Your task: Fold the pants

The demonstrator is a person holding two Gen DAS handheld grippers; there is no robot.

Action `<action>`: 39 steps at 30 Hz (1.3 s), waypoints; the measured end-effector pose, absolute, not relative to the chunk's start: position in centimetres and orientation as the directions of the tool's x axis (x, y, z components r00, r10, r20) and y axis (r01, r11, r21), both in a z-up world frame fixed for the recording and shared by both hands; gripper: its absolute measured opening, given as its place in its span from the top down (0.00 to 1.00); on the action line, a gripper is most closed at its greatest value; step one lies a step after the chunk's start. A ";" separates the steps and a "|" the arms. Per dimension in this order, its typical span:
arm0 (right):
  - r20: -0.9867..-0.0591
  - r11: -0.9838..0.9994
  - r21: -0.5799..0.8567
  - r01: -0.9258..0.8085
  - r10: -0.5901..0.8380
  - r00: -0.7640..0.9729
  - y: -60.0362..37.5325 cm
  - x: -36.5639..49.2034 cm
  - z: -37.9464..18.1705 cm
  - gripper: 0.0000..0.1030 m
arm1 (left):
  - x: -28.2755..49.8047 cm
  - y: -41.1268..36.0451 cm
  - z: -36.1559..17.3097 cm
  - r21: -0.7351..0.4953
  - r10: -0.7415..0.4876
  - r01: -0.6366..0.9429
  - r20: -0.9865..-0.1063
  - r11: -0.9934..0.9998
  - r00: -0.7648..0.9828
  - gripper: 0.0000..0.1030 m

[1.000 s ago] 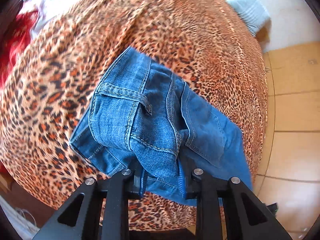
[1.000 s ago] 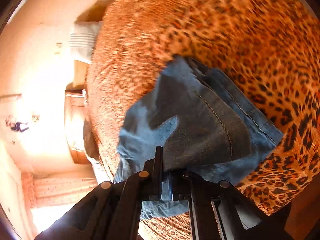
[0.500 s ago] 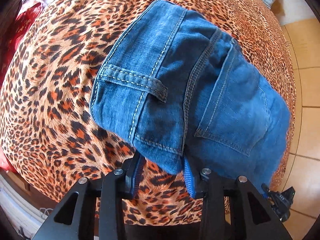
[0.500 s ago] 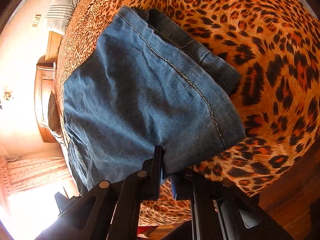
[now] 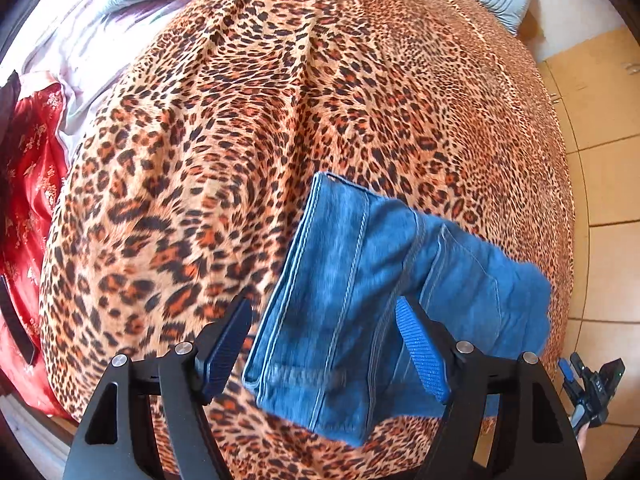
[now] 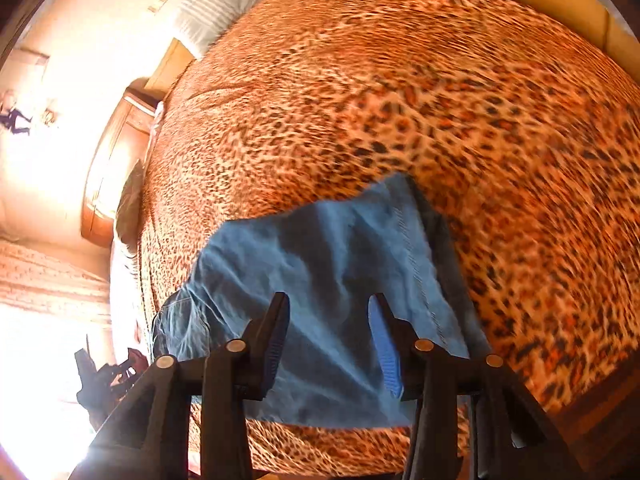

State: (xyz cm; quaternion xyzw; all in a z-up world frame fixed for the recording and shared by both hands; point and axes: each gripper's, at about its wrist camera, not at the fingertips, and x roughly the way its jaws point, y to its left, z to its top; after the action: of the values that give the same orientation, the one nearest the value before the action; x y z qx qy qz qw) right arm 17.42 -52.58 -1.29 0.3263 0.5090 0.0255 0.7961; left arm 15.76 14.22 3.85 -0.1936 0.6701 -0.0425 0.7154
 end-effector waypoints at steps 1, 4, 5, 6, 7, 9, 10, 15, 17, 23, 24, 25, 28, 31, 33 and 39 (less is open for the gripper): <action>-0.799 0.809 0.529 0.256 0.373 0.472 -51.4 18.9 -1.3 0.46 | 16.8 14.4 2.6 -0.337 -0.329 -0.217 -0.941 0.916 0.075 0.28; -0.820 0.863 0.483 0.148 0.386 0.422 -47.4 23.7 -1.9 0.46 | 19.0 15.0 0.6 -0.359 -0.361 -0.279 -0.931 0.891 0.048 0.28; -0.831 0.882 0.457 0.116 0.376 0.409 -45.8 25.1 -2.1 0.46 | 19.5 15.3 0.2 -0.368 -0.372 -0.296 -0.927 0.881 0.046 0.28; -0.837 0.891 0.446 0.083 0.382 0.390 -44.8 26.6 -2.5 0.46 | 19.8 15.3 0.0 -0.381 -0.387 -0.310 -0.921 0.871 0.046 0.27; -0.845 0.897 0.437 0.063 0.386 0.371 -44.0 28.0 -2.9 0.46 | 20.4 15.7 -1.0 -0.400 -0.409 -0.316 -0.912 0.860 0.041 0.27; -0.863 0.909 0.414 0.044 0.377 0.336 -42.5 30.2 -3.9 0.45 | 20.8 15.6 -1.6 -0.424 -0.440 -0.323 -0.898 0.846 0.025 0.25; -0.867 0.909 0.416 0.034 0.385 0.317 -42.0 30.9 -4.3 0.45 | 21.0 15.6 -2.3 -0.429 -0.448 -0.324 -0.894 0.843 0.016 0.24; -0.891 0.921 0.389 -0.033 0.385 0.241 -39.7 33.6 -6.4 0.41 | 22.2 15.3 -5.2 -0.443 -0.477 -0.331 -0.878 0.833 -0.024 0.24; -0.899 0.918 0.392 -0.055 0.395 0.190 -38.8 34.3 -7.4 0.32 | 22.3 15.2 -5.9 -0.485 -0.525 -0.340 -0.850 0.806 -0.032 0.26; -0.957 0.931 0.243 -0.274 0.277 0.092 -34.9 32.5 -8.8 0.97 | 21.4 12.8 -5.0 -0.415 -0.440 -0.229 -0.896 0.880 -0.067 0.76; -0.961 0.938 0.205 -0.281 0.248 0.125 -34.6 32.3 -8.1 0.97 | 20.8 12.7 -4.3 -0.417 -0.438 -0.218 -0.897 0.882 -0.055 0.85; -0.950 0.941 0.196 -0.274 0.252 0.185 -34.8 32.0 -6.7 0.98 | 20.2 12.6 -3.2 -0.436 -0.452 -0.205 -0.891 0.876 -0.035 0.86; -0.918 0.951 0.206 -0.231 0.269 0.290 -36.2 31.9 -5.0 0.98 | 20.3 11.7 -3.2 -0.322 -0.327 -0.139 -0.945 0.937 -0.011 0.85; -0.964 0.970 0.104 -0.222 0.154 0.217 -35.4 33.2 -8.7 0.96 | 21.4 11.3 -4.8 -0.290 -0.303 -0.190 -0.952 0.938 -0.045 0.84; -0.970 0.979 0.084 -0.184 0.123 0.211 -35.4 33.5 -9.6 0.94 | 21.6 11.1 -4.6 -0.272 -0.286 -0.194 -0.957 0.942 -0.048 0.82; -0.931 0.988 0.129 -0.079 0.148 0.334 -37.4 31.6 -4.6 0.72 | 19.6 13.6 -0.7 -0.297 -0.301 -0.224 -0.953 0.928 0.016 0.54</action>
State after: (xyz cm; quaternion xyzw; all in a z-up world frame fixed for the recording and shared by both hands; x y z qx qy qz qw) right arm 31.58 -37.42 -4.58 0.0304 0.5729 0.0695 0.8161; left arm 19.58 13.55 -0.71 -0.1873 0.7009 -0.0282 0.6876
